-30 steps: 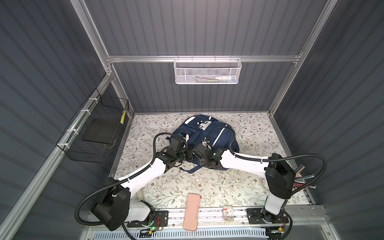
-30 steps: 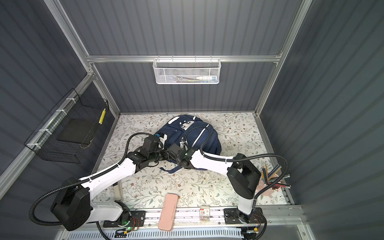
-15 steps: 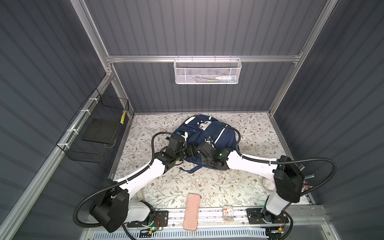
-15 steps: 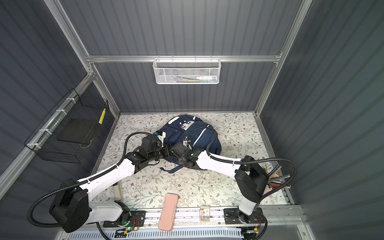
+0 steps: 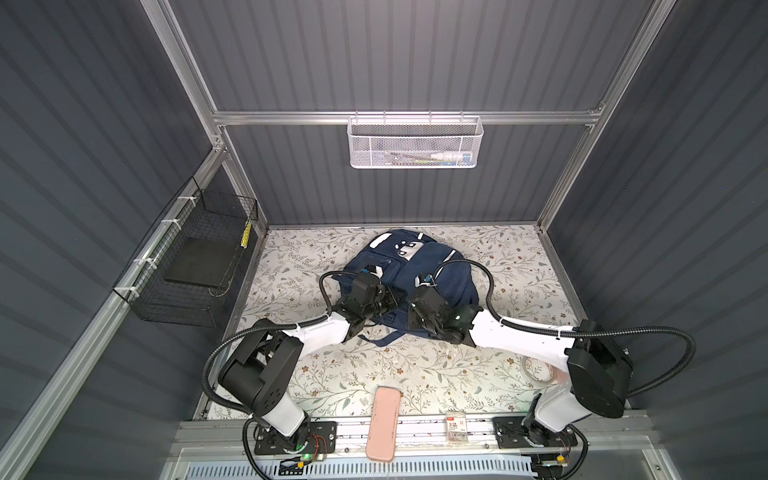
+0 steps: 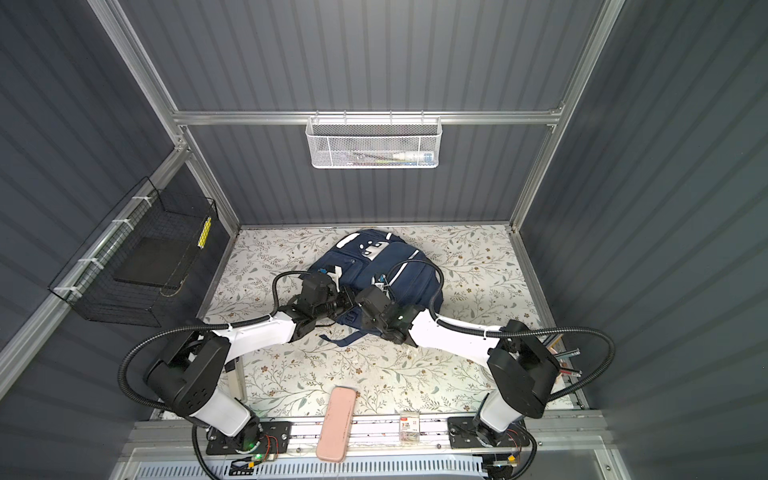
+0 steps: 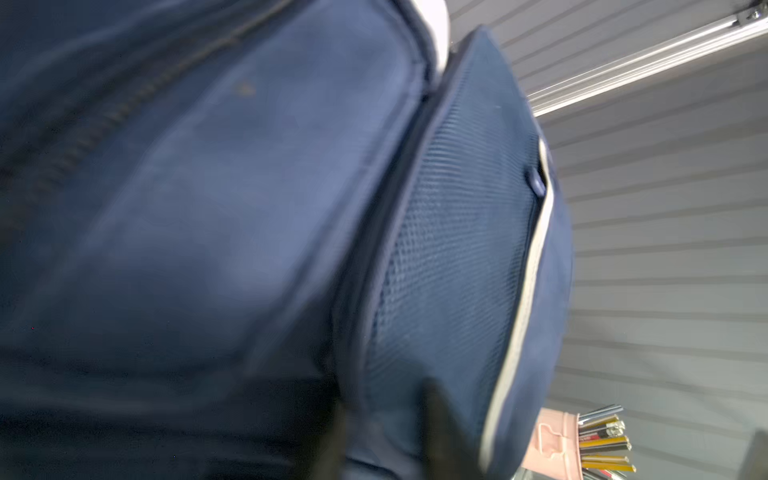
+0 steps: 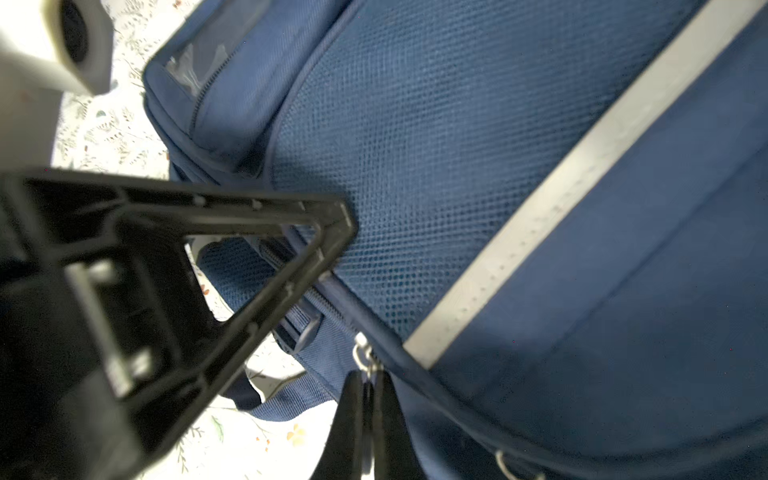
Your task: Pack the student bag
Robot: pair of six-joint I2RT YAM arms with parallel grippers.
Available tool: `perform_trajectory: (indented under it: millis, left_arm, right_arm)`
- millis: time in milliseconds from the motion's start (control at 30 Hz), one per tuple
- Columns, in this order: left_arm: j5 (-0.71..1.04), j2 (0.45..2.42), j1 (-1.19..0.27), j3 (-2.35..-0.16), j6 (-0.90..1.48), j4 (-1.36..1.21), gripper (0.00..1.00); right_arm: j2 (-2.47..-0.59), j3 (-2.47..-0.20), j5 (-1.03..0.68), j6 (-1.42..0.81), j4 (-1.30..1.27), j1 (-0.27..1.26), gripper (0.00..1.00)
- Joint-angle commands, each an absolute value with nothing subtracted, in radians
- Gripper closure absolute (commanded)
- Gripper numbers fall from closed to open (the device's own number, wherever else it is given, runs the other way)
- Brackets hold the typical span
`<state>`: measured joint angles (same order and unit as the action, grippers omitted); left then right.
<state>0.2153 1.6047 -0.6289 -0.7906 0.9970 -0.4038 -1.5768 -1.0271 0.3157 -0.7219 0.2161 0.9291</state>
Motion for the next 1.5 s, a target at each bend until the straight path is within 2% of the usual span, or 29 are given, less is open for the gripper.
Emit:
perform_trajectory:
  millis: [0, 67, 200, 333, 567, 700, 833, 933, 1000, 1033, 1100, 1133, 1200, 1333, 1467]
  left_arm:
    - [0.22, 1.582, -0.636, -0.79, 0.985, -0.415, 0.94]
    - [0.2, 1.555, -0.629, -0.802, 0.954, -0.354, 1.0]
    - [0.205, 1.531, -0.608, -0.81, 0.936, -0.321, 1.0]
    - [0.213, 1.529, -0.596, -0.809, 0.93, -0.321, 1.0]
    - [0.22, 1.516, -0.592, -0.802, 0.908, -0.291, 1.0]
    - [0.231, 1.527, -0.592, -0.804, 0.912, -0.302, 1.0]
    - [0.232, 1.512, -0.554, -0.83, 0.869, -0.239, 1.0]
    - [0.292, 1.512, -0.455, -0.846, 0.862, -0.243, 1.0]
    - [0.254, 1.499, -0.413, -0.898, 0.791, -0.156, 1.0]
    - [0.215, 1.491, -0.411, -0.933, 0.748, -0.093, 0.9]
    - [0.166, 1.476, -0.41, -0.979, 0.69, -0.025, 0.8]
    - [0.153, 1.465, -0.41, -0.987, 0.679, -0.013, 0.71]
    - [0.127, 1.431, -0.41, -0.985, 0.666, 0.017, 0.46]
    - [0.14, 1.324, -0.424, -0.886, 0.718, 0.017, 0.41]
    - [0.173, 1.255, -0.515, -0.763, 0.85, -0.037, 0.36]
  right_arm:
    - [-1.553, -1.049, 0.37, -0.726, 0.325, 0.933, 1.0]
    - [-1.531, -1.05, 0.413, -0.714, 0.424, 0.93, 1.0]
    - [-1.484, -1.028, 0.454, -0.66, 0.538, 0.912, 1.0]
    - [-1.428, -0.984, 0.421, -0.614, 0.564, 0.846, 1.0]
    - [-1.359, -0.967, 0.331, -0.412, 0.519, 0.63, 1.0]
    - [-1.378, -1.002, 0.294, -0.3, 0.459, 0.565, 1.0]
    - [-1.416, -1.051, 0.269, -0.273, 0.514, 0.569, 1.0]
    - [-1.395, -1.023, 0.246, -0.282, 0.513, 0.632, 1.0]
    - [-1.383, -1.015, 0.237, -0.296, 0.52, 0.695, 1.0]
    - [-1.383, -1.015, 0.233, -0.304, 0.519, 0.724, 1.0]
    - [-1.406, -1.039, 0.236, -0.332, 0.529, 0.786, 1.0]
    - [-1.423, -1.06, 0.239, -0.349, 0.546, 0.804, 1.0]
    - [-1.459, -1.095, 0.222, -0.393, 0.533, 0.844, 1.0]
    - [-1.539, -1.143, 0.129, -0.475, 0.413, 0.882, 1.0]
    - [-1.622, -1.228, 0.161, -0.48, 0.396, 0.907, 1.0]
